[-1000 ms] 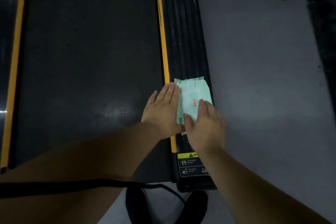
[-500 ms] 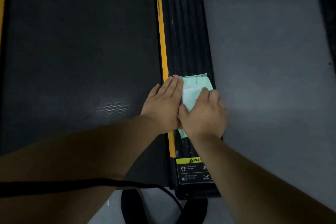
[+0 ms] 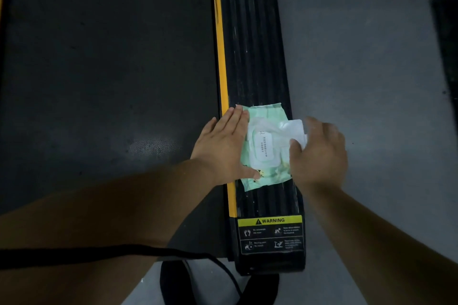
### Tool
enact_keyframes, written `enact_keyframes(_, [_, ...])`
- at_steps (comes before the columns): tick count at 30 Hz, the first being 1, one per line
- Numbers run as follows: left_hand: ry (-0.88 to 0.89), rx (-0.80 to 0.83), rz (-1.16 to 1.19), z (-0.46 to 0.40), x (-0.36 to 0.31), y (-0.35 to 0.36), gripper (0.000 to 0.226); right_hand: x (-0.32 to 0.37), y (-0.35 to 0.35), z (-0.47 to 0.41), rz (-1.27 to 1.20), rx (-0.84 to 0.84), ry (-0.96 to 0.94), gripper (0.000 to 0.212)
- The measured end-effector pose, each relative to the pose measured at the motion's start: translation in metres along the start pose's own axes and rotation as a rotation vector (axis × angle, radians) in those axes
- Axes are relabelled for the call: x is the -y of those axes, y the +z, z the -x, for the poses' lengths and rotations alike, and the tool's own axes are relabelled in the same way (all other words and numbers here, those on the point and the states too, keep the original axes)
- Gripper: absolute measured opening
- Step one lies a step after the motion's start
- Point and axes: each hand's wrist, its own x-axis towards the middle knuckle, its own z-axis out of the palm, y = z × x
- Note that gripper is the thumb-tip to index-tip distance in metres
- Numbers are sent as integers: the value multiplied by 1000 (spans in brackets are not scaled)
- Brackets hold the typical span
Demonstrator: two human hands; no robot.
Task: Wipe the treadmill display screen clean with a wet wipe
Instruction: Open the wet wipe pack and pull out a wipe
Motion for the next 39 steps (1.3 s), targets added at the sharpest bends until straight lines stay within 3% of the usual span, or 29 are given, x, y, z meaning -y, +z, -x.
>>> enact_keyframes(5, [-1,-8,20,0,0,0,143,20,3,-4,-108,-32,-205,34])
enact_keyframes(9, [2,-11,24,1,0,1,143,25,7,-8,-117,2,-222,41])
enact_keyframes(15, [10,-7,37,1,0,1,143,24,7,-17,-208,46,-167,9])
enact_keyframes(21, [7,-10,32,0,0,1,142,25,9,-13,-120,92,-275,23])
enact_keyframes(31, [-5,-3,58,0,-1,0,142,6,-9,32,-37,191,-523,15])
enact_keyframes(35, [-11,6,51,0,-1,0,142,14,-11,30,-113,124,-386,21])
enact_keyframes(39, [-16,18,45,1,-2,-2,142,34,-23,21,-204,-54,-318,31])
